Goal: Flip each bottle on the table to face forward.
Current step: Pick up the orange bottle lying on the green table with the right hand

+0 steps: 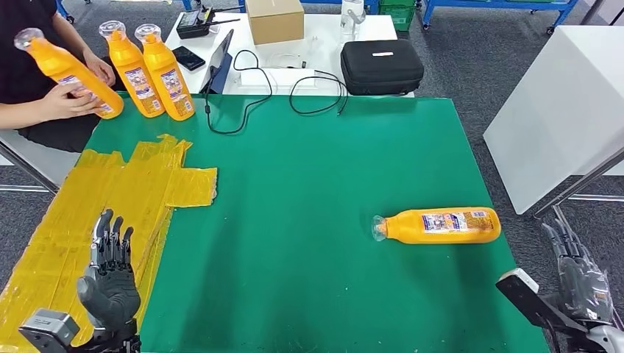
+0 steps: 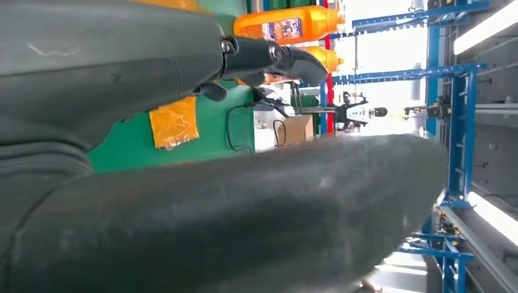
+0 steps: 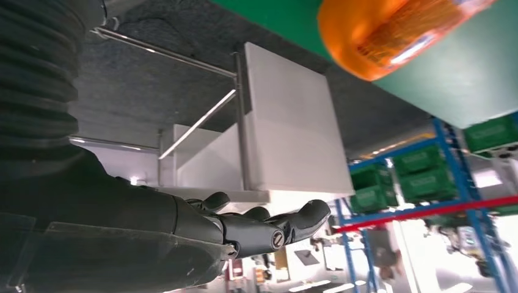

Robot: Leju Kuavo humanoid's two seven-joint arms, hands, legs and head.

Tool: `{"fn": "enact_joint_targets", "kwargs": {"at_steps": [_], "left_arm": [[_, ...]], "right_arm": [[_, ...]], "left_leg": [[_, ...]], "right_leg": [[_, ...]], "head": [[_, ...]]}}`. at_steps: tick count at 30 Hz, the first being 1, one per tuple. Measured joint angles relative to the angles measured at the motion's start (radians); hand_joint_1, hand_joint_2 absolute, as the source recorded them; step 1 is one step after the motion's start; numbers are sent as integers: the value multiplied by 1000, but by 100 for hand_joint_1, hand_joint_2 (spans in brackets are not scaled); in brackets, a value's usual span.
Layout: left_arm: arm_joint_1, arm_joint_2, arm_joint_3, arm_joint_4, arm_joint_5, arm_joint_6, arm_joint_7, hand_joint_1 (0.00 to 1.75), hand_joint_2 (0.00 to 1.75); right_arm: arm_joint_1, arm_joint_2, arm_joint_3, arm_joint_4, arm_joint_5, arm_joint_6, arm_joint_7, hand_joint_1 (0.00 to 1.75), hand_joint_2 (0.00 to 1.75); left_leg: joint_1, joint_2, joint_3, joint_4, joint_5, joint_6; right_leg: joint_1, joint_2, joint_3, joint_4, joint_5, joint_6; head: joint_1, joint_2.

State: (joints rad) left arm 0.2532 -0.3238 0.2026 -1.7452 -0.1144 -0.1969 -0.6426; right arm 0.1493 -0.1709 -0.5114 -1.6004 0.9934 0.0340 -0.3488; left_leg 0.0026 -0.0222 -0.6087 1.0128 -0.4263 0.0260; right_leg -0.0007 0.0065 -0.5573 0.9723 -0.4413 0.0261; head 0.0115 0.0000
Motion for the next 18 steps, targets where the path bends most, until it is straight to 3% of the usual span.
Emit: {"fn": "enact_joint_targets", "kwargs": {"at_steps": [11, 18], "left_arm": [[-8, 11, -16, 16, 10, 3, 1, 0, 0], [-17, 17, -30, 23, 14, 5, 11, 0, 0]], "right_arm": [[-54, -38, 25, 122, 9, -14, 34, 0, 175], [-106, -41, 150, 199, 33, -63, 95, 0, 175]], "left_leg": [[0, 0, -1, 0, 0, 0], [0, 0, 0, 0, 1, 1]], "right_leg": [[0, 0, 0, 0, -1, 0], [0, 0, 0, 0, 0, 0]], "head": [[0, 0], [0, 0]]}}
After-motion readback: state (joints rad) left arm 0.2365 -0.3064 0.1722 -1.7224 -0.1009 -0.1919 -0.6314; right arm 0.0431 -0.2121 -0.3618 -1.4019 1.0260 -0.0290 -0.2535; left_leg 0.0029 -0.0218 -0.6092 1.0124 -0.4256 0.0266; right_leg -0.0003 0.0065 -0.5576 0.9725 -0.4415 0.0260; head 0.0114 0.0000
